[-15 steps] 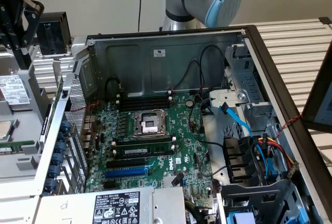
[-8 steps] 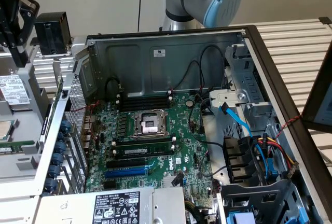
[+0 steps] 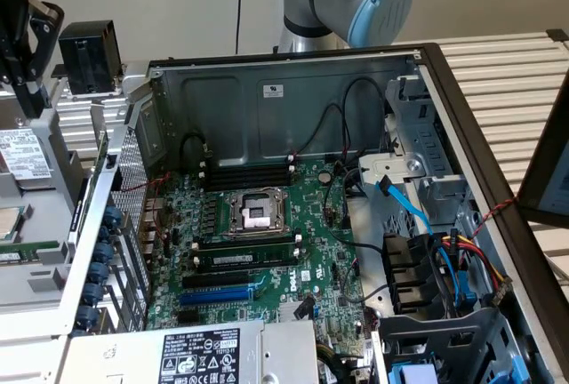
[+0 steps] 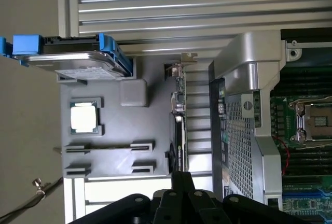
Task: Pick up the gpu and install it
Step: 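Pick up the gpu and move the gpu toward the slot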
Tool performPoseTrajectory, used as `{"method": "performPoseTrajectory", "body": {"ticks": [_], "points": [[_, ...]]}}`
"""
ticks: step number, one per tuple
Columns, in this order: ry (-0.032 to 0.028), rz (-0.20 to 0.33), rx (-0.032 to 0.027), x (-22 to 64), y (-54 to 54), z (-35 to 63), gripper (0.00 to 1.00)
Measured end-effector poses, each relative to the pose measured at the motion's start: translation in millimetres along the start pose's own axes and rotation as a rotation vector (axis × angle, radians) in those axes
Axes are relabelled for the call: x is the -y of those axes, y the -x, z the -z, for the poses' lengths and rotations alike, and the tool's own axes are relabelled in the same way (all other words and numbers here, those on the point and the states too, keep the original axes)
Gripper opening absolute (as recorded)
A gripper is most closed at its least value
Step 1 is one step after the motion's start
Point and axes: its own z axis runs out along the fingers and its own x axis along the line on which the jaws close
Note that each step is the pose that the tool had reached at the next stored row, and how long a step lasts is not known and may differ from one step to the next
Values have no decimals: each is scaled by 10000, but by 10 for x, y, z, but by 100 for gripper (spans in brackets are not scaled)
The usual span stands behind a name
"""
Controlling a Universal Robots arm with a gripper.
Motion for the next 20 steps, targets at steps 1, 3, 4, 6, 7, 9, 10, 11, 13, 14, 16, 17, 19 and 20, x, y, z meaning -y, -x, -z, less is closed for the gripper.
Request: {"method": "performPoseTrajectory", "body": {"ticks": [1, 3, 4, 6, 7, 9, 10, 11, 13, 14, 16, 17, 19, 20], "points": [[0, 0, 0, 0, 0, -8, 11], [1, 0, 1, 2, -1, -34, 11], [1, 0, 2, 3, -2, -51, 11], [0, 0, 1, 5, -4, -86, 11], [0, 1, 1, 6, -4, -104, 11], [2, 0, 0, 7, -4, -141, 11], [5, -1, 0, 8, -5, -160, 11], [6, -2, -6, 9, -5, -178, 11], [8, -2, -17, 11, -5, -214, 11], [9, -2, -17, 12, -6, -233, 11], [10, -1, -17, 14, -15, -269, 11], [9, 0, -17, 15, -18, -287, 11], [9, -2, -17, 13, -27, -324, 11], [11, -2, -18, 13, -29, -341, 11]]}}
